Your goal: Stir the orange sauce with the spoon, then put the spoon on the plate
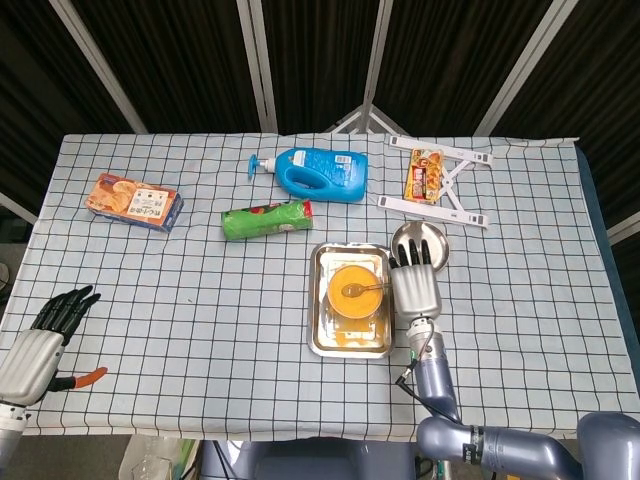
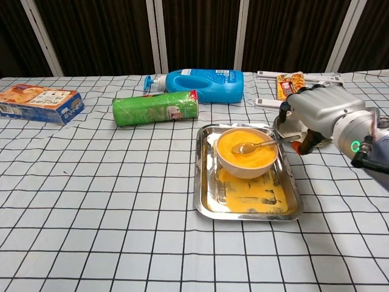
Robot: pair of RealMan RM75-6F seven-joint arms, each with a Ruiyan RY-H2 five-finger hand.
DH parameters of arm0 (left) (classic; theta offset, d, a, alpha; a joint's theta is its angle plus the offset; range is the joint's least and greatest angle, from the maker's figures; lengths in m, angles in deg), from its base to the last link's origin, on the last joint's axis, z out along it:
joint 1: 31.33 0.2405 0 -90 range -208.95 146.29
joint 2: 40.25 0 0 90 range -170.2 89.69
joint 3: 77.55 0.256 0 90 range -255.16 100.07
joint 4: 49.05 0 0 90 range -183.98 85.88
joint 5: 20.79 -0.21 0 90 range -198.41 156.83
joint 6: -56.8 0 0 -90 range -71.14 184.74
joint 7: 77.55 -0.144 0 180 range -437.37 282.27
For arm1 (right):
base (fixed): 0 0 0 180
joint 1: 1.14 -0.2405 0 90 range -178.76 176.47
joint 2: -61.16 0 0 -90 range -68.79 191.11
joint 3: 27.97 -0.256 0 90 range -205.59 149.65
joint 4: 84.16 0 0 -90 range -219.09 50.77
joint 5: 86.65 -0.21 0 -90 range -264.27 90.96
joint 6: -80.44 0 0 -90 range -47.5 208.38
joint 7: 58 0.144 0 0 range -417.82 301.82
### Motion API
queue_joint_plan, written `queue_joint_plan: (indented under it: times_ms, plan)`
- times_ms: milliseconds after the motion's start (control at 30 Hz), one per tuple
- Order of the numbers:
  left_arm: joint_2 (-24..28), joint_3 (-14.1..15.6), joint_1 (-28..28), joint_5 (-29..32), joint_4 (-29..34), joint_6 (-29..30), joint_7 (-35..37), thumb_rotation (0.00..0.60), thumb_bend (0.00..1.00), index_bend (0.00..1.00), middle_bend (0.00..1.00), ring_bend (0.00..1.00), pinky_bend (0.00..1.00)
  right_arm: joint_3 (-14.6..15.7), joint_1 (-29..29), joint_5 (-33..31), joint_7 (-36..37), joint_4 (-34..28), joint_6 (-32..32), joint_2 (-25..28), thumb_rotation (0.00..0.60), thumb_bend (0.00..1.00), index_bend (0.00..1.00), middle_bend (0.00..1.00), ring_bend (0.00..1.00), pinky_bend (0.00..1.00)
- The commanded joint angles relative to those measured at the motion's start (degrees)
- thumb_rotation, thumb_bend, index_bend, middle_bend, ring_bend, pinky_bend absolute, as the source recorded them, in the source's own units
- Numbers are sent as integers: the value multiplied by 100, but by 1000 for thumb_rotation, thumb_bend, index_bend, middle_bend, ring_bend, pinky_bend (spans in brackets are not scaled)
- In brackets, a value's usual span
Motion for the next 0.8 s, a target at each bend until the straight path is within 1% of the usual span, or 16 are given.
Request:
queue_joint_plan:
  times_ms: [33, 400, 600, 800]
  plan:
    - [-1, 0, 0, 5, 0, 0, -4, 600, 0, 0, 0, 0, 0, 57, 10, -62, -8, -59, -36, 46, 600, 452, 297, 146, 0, 0]
    - [12, 2, -11, 62, 39, -53, 6, 600, 0, 0, 0, 0, 0, 346, 117, -196, 156, -174, -105, 157, 600, 451, 297, 146, 0, 0]
    - [11, -2, -8, 77, 62, -50, -6, 600, 0, 0, 0, 0, 0, 580, 168, -116, 186, -414, -157, 244, 600, 452, 310, 146, 0, 0]
    - [2, -4, -2, 75, 67, -34, -36, 600, 0, 0, 0, 0, 0, 733, 207, -5, 198, -670, -264, 333, 600, 451, 315, 146, 0, 0]
